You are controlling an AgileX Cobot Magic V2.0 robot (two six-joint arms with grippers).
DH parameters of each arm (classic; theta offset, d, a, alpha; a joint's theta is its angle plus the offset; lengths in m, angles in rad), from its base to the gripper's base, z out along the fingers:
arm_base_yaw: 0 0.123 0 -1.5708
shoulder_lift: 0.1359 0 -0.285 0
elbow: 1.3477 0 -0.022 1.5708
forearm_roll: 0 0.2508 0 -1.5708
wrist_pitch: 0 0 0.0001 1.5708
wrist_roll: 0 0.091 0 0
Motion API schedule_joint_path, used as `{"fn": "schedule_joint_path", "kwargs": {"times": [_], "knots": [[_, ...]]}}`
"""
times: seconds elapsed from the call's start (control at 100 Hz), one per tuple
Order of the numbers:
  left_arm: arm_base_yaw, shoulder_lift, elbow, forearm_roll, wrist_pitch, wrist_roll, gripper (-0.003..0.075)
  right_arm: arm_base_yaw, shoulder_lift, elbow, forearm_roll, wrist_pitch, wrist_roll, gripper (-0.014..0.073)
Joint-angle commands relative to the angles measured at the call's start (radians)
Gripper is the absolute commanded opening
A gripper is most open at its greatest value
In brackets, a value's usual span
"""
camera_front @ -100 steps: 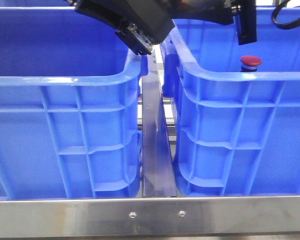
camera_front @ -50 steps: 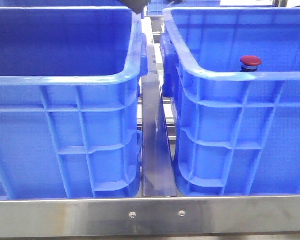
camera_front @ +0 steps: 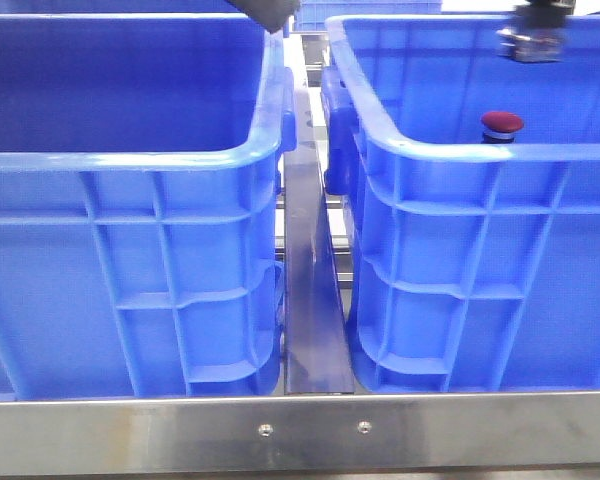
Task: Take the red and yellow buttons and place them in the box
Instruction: 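Close the right gripper on the yellow button and open the left gripper, then lower the yellow button beside the red one and open the right gripper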
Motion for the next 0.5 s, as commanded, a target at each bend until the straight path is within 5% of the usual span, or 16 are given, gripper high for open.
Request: {"fn": "schedule_joint_path", "kwargs": {"times": [0.0, 0.12, 0.49], "knots": [[-0.006, -0.039, -0.036, -0.038, -0.027, 0.002, 0.0576, -0.007, -0.021, -0.026, 0.039, -0.149, -0.020, 0.0091], [-0.006, -0.039, -0.036, -0.038, -0.023, 0.002, 0.0576, -0.008, 0.015, -0.026, 0.039, -0.264, -0.062, 0.0086], [-0.006, -0.039, -0.036, -0.038, -0.017, 0.002, 0.0575, -0.038, 0.231, -0.099, 0.056, -0.264, -0.143, -0.0027]]}}
